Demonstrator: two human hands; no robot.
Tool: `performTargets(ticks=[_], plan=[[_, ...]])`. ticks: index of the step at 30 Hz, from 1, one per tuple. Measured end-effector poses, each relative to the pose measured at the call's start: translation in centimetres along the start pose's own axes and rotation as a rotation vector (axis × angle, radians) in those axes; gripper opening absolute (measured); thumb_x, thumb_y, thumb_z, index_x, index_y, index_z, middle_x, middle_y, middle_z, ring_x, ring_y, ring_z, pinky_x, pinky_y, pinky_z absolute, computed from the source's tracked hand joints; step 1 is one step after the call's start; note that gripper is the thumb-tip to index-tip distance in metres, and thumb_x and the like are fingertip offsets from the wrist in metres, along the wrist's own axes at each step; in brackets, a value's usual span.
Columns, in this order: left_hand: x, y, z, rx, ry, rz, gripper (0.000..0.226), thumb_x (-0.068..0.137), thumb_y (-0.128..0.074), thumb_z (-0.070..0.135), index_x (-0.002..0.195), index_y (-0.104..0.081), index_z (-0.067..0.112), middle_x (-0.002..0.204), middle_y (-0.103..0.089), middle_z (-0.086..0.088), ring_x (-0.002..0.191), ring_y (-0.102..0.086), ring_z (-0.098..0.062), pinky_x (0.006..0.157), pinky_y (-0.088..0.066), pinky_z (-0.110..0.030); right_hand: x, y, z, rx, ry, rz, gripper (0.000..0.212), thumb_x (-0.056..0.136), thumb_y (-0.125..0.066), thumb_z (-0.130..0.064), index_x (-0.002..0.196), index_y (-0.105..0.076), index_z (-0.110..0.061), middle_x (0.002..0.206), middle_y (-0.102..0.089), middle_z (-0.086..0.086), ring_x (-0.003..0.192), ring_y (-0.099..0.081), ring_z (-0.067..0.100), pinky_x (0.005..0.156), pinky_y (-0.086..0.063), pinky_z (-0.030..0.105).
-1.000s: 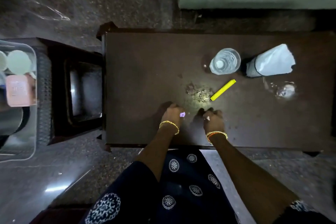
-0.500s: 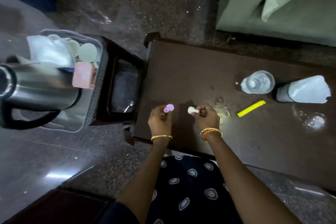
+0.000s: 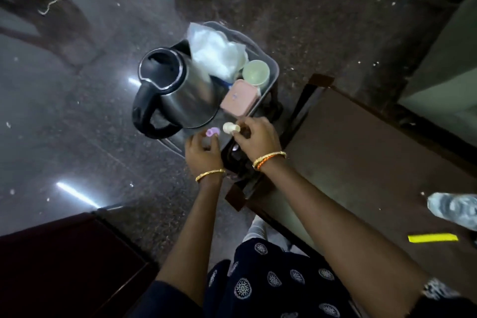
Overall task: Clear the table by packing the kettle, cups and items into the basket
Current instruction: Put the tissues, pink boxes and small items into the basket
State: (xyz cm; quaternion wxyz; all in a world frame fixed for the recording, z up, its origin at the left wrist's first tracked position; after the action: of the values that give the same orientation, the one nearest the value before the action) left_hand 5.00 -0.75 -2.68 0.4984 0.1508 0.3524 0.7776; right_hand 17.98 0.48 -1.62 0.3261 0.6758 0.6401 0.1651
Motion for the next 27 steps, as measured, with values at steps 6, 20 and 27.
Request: performTargets(ticks=[6,20,27], plan=[[3.2,-2.1,-1.0,0.112,0.185,-0.186,0.027,0.087,-0.06,0.032,0.107,-0.069,0.015,0.114,-0.066,-0.016,0.103,-0.062,-0.035,0.079,-0.049,-0.034,3.3,-3.3,-2.0,-0.497,0.04,-0.051,0.032,0.083,-0.057,-0.032,0.111,-0.066,-0.019,0.149,-0.031,0.004,0.14,-0.018,0.027,0.107,-0.022,0.044],[3.9,-4.4,-1.8,-0.016,0.302,-0.313,0.02,0.079,-0.061,0.005,0.095,-0.071,0.009,0.097,-0.073,-0.016,0.092,-0.067,-0.029,0.073,-0.048,-0.027,6.0,-6.3,-1.6,-0.884,0.042,-0.091,0.05,0.086,-0.05,-0.024,0.133,-0.048,-0.007,0.159,-0.005,0.013,0.146,0.002,0.034,0.113,-0.003,0.061],[4.4,-4.3,-1.1,-0.033,0.374,-0.394,0.024,0.08,-0.062,0.004,0.103,-0.068,0.006,0.105,-0.072,-0.017,0.1,-0.065,-0.029,0.078,-0.045,-0.025,5.7,-5.8,-1.4,-0.802,0.037,-0.059,0.054,0.088,-0.046,-0.02,0.139,-0.037,-0.005,0.159,-0.004,0.013,0.146,0.002,0.033,0.114,-0.007,0.059]])
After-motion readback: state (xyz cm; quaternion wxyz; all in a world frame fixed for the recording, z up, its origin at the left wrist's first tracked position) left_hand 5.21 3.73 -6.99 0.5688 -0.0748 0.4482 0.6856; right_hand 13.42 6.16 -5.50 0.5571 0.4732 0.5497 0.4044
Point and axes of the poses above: each hand's wrist, its own x-axis towards the middle knuckle, its own y-axis out of the back of the hand, z = x × y, the point moved 2 cm from there along x, towards the middle knuckle
